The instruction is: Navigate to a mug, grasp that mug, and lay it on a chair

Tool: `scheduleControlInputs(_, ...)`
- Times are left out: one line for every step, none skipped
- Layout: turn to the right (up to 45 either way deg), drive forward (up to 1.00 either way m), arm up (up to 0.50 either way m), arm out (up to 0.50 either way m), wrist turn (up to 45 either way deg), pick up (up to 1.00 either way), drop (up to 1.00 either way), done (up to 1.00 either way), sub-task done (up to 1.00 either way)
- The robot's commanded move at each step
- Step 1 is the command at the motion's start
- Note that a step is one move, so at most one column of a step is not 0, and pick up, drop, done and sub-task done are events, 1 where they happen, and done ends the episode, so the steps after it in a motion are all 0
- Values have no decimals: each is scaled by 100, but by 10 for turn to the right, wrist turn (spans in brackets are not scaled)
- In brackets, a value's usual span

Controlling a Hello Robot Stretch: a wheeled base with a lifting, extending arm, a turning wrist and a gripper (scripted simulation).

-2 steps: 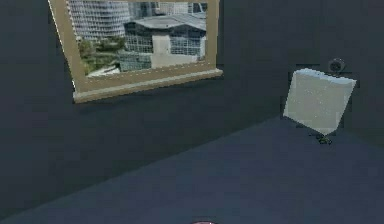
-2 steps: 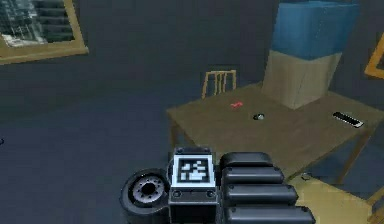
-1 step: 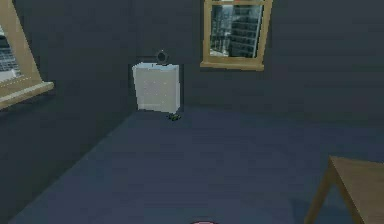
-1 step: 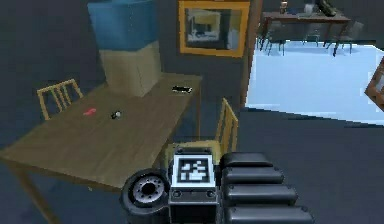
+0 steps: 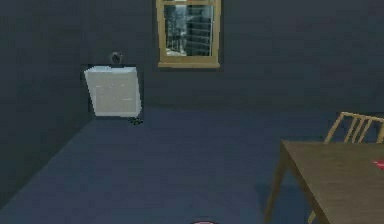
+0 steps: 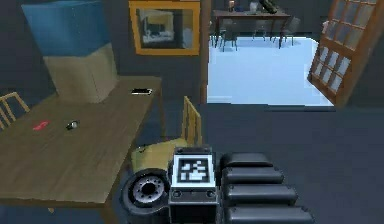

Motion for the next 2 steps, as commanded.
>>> scheduleControlInputs(0,100,0,0,0,0,0,0,0)
scheduleControlInputs(60,0,0,0,0,0,0,0,0)
